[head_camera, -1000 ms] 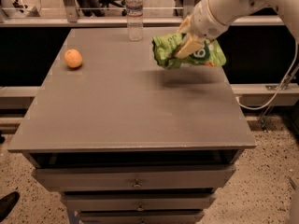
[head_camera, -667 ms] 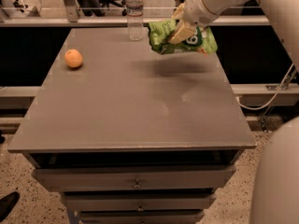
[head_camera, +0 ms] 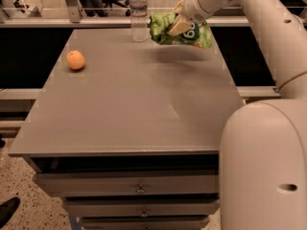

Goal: Move green rice chip bag near water bottle

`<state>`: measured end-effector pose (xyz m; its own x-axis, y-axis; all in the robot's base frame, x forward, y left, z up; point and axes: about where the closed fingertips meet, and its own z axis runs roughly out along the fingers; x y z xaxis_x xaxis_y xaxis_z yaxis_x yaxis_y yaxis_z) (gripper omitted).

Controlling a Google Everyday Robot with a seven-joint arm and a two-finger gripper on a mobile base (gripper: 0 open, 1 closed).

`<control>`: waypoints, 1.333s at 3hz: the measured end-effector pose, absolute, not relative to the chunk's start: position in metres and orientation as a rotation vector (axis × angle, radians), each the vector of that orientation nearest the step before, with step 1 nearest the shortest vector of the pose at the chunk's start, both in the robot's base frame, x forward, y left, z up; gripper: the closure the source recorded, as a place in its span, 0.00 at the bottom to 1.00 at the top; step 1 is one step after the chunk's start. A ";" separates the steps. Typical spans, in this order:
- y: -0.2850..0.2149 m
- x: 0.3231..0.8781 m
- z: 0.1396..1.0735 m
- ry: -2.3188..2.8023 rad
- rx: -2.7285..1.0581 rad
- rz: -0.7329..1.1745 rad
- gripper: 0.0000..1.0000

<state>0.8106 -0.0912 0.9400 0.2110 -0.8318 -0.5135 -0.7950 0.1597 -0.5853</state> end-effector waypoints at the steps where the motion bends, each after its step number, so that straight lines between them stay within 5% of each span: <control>1: -0.087 0.837 0.920 1.593 -1.570 -0.031 1.00; 2: -0.087 0.855 0.902 1.629 -1.541 -0.017 1.00; 4: -0.089 0.864 0.889 1.663 -1.521 -0.009 0.61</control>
Offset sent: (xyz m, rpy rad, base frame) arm 0.0826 -0.0081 -0.0484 0.0686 0.0598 -0.1090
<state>0.8637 -0.0892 0.8894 0.1122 -0.8153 -0.5680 -0.8090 0.2570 -0.5287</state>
